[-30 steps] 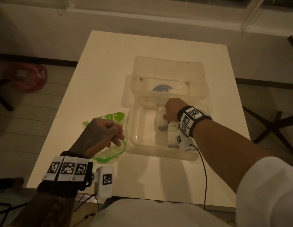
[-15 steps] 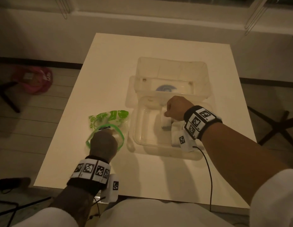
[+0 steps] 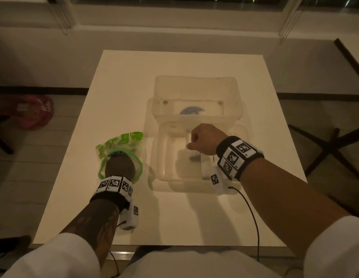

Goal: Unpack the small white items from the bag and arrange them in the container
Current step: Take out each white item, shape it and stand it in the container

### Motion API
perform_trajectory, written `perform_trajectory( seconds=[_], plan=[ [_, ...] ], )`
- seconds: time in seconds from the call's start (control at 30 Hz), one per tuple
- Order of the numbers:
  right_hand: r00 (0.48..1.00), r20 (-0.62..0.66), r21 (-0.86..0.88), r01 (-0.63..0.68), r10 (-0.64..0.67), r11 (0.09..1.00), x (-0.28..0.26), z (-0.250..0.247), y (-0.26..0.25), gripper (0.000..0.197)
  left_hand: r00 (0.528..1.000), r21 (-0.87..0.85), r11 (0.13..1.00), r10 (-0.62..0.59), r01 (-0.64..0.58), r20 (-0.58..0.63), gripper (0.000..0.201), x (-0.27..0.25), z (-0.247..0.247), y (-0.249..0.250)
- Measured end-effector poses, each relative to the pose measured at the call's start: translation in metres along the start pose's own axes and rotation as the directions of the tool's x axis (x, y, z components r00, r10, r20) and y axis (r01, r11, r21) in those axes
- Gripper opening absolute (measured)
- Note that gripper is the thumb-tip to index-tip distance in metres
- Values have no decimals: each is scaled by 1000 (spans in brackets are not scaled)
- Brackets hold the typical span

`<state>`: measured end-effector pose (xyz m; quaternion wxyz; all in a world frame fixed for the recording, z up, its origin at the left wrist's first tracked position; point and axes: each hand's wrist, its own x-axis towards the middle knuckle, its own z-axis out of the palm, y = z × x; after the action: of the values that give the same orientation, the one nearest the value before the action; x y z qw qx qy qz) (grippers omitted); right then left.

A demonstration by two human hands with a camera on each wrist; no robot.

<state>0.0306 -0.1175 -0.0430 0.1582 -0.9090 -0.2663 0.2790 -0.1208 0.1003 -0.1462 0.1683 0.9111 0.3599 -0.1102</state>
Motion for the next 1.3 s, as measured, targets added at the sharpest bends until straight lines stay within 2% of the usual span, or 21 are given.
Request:
perform_trajectory(
  seconds=[0.13,0.2,0.3,0.4,0.5,0.6,0.73,0.87,0.93,1.03,1.13,1.23,1.3],
  plan=[
    [1000,15,-3,6,-6,1000,-3,-1,4,19,997,-37,999,25,-27,-67,25,-2,-6,-2],
    [1000,21,3,10,-10,1000,-5,-2,6,19,998,-21,998,52,-53,-36,25,-8,-15,0],
    [999,32,1,18,-18,1000,-8,-5,6,20,987,2,987,161,-161,-17,24,-19,-36,8],
    [999,35,8,34,-34,999,-11,-8,7,21,985,-23,985,170,-170,-12,21,-34,-61,15],
    [998,27,31,47,-48,998,-13,-11,7,23,984,-118,978,175,-173,13,26,-43,-79,14],
    [996,28,38,84,-85,996,-16,-13,3,21,978,-261,945,207,-196,15,17,-49,-94,11],
    [978,28,76,202,-205,976,-24,-20,-10,16,955,-476,835,295,-277,-39,6,-59,-112,25],
    [938,1,174,341,-347,924,-34,-25,-30,12,915,-635,701,404,-323,-20,2,-74,-120,53],
    [931,4,223,354,-364,908,-38,-28,-38,20,894,-687,644,448,-336,-16,8,-77,-118,67],
    [929,32,235,351,-369,906,-41,-30,-40,22,876,-739,559,473,-376,-88,13,-77,-110,85],
    [937,-18,301,338,-349,892,-42,-33,-33,17,898,-775,509,409,-374,-164,20,-78,-101,99],
    [949,-115,352,316,-294,881,-42,-37,-24,11,934,-846,459,337,-270,-116,21,-80,-93,107],
    [951,-129,356,310,-282,882,-43,-39,-20,12,935,-865,431,337,-257,-110,14,-80,-90,112]
  ],
)
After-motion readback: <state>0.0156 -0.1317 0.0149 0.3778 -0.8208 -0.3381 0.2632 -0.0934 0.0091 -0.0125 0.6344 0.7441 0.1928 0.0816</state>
